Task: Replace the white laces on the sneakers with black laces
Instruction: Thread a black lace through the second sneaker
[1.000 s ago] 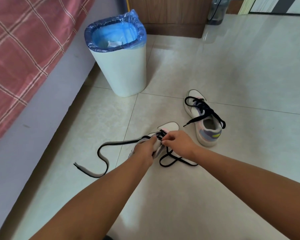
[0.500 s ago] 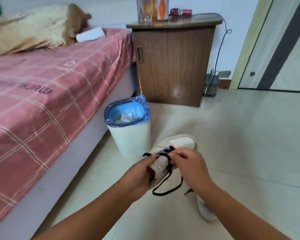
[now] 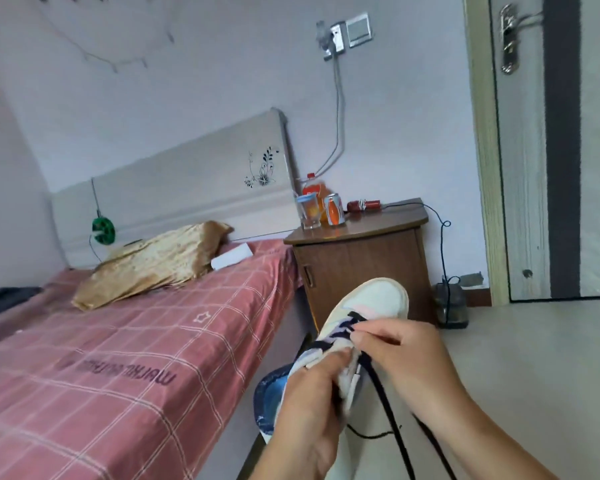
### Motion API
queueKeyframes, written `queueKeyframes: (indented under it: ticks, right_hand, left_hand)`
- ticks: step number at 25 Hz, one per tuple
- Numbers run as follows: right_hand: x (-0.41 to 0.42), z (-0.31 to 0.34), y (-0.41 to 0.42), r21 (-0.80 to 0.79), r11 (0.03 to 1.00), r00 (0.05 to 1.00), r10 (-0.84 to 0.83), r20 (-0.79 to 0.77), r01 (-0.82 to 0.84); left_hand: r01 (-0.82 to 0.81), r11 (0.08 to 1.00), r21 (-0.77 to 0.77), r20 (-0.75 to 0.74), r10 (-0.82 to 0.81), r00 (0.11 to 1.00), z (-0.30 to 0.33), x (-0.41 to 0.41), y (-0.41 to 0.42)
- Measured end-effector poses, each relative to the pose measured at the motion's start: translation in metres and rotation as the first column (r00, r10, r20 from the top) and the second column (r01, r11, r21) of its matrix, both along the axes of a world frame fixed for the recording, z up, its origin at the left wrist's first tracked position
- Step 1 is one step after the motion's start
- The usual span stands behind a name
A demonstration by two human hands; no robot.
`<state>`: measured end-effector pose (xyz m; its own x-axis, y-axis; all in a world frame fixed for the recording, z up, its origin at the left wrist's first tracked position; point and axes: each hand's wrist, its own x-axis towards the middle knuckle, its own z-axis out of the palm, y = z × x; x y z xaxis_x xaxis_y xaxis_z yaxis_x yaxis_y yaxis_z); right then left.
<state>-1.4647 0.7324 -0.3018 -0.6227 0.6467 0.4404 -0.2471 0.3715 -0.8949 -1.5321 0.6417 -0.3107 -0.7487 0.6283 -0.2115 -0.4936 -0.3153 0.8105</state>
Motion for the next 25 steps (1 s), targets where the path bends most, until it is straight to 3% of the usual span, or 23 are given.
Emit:
queueKeyframes:
  ticks: [2,6,8,11,14,17,25]
  right_hand:
    - [0.000,0.042,-0.001,0.044,0.999,1.000,-0.017,-0.025,0.018]
    - [0.017,0.073,-0.027,0.063,0.998,0.998,0.008,-0.066,-0.004]
    - [0.026,0.063,-0.045,0.182,0.983,0.995,-0.020,-0.093,0.036]
    - [0.038,0.050,-0.053,0.430,0.869,0.964,-0.168,-0.206,0.243]
    - [0.046,0.049,-0.048,0.505,0.807,0.943,-0.184,-0.276,0.305]
    - [0.051,0.050,-0.046,0.513,0.821,0.959,-0.136,-0.247,0.249]
    - [0.057,0.058,-0.047,0.566,0.784,0.967,-0.222,-0.126,0.254]
  left_hand:
    - [-0.048,0.996,0.072,-0.020,0.050,0.999,0.022,0.001,0.000]
    - [-0.021,0.988,0.156,-0.245,0.059,0.968,0.053,0.016,-0.026]
    - [0.000,0.983,0.183,-0.338,0.063,0.939,0.059,0.020,-0.038]
    - [-0.042,0.981,0.189,-0.424,0.120,0.898,0.067,0.029,-0.045]
    - [0.029,0.957,0.290,-0.390,0.090,0.916,0.065,0.034,-0.051]
    - [0.069,0.923,0.379,-0.339,0.069,0.938,0.063,0.035,-0.053]
    - [-0.043,0.976,0.214,-0.585,0.163,0.795,0.050,0.034,-0.052]
